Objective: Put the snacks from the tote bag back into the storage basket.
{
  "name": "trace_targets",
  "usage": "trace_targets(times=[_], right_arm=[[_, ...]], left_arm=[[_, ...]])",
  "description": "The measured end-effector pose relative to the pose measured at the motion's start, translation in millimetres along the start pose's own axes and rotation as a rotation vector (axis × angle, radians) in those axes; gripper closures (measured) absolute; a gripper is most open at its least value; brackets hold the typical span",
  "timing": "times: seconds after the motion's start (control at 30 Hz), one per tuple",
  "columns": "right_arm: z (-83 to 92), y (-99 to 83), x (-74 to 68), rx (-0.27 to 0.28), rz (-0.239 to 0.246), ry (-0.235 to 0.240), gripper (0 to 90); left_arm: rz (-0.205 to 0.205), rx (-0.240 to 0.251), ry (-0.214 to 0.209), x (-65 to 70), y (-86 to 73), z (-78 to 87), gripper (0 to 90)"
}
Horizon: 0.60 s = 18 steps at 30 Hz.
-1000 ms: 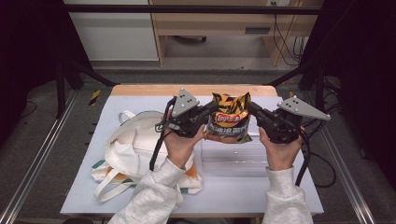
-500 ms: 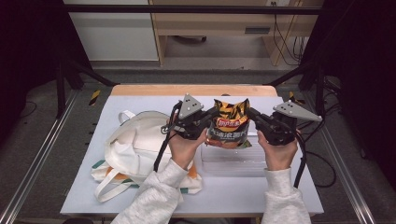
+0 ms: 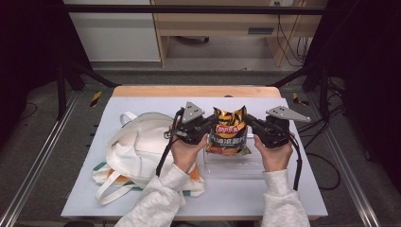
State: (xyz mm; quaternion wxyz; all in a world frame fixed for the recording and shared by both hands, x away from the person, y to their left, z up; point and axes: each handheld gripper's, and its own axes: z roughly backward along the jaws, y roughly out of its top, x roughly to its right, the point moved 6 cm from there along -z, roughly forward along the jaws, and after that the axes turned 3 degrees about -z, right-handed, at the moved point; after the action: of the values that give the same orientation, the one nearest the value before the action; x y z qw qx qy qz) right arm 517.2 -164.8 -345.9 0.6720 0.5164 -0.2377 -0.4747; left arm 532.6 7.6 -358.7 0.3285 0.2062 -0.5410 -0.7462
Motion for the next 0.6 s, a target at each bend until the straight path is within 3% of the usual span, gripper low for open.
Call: trace_targets(times=[0.4, 0.6], right_arm=[[-15.3, -12.2, 5.2, -0.047, 0.001, -0.016, 90.0], [-20.2, -14.8, 7.1, -0.049, -0.001, -0.026, 89.5]], left_arm=[[0.021, -0.046, 0.017, -5.6, -13.3, -10.6, 90.0], [0.028, -0.047, 0.022, -7.2, -15.4, -12.8, 89.5]])
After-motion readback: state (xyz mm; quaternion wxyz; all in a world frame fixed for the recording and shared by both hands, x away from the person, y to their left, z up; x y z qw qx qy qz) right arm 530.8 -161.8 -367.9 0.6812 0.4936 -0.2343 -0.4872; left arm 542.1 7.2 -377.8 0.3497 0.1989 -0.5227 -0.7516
